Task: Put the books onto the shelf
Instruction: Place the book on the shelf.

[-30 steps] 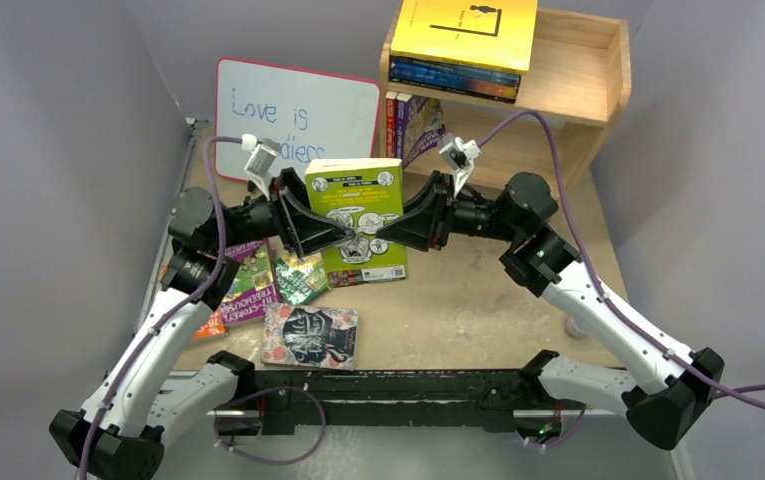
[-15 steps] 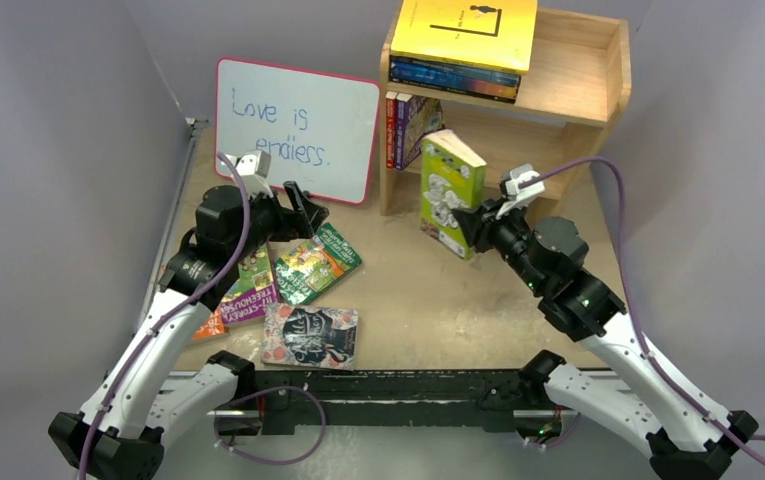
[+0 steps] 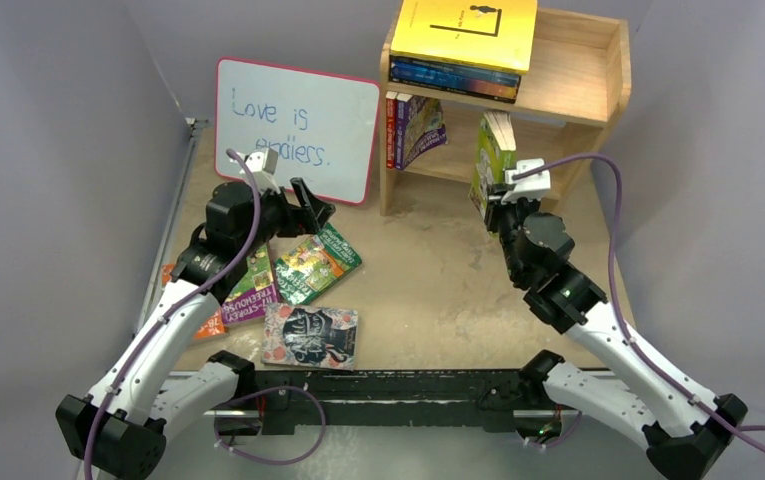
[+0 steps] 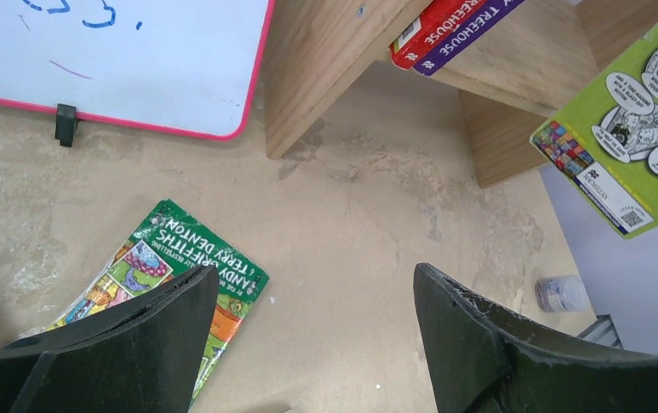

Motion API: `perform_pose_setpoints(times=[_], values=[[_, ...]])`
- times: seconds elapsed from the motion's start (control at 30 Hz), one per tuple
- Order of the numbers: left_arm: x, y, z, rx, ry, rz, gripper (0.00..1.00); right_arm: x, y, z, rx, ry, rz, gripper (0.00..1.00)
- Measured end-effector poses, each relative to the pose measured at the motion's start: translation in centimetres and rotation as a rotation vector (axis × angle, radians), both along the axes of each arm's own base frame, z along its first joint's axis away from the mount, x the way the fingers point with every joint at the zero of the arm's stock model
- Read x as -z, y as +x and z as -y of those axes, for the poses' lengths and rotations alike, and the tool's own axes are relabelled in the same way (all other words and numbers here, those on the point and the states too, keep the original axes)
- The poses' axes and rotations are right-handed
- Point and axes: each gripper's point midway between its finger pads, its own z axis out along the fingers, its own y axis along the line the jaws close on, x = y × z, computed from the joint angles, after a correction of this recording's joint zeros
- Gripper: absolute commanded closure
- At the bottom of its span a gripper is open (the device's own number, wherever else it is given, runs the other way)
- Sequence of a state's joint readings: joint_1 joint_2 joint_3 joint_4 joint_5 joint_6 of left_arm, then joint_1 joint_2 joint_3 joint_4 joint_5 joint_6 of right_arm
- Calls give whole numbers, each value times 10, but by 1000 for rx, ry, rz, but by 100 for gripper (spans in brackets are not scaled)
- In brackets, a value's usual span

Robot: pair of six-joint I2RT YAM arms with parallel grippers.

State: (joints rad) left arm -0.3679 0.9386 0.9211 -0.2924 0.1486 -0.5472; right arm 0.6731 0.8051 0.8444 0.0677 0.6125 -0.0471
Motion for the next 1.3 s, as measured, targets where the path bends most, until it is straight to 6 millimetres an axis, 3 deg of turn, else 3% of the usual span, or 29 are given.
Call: perform_pose_setpoints(times=[0.63,0.9,1.07,1.3], values=[[-6,7,10,17,-59,25,18,-21,28,-9,29,-166,267,100],[1,16,15,22,-70,4,18,-17,39,-16,40,-214,321,100],[1,17,17,26,-79,1,18,-13,43,-10,85,-196,358,100],[-5,23,22,17,-127,9,19,-1,65,-4,171,-157,373,100]])
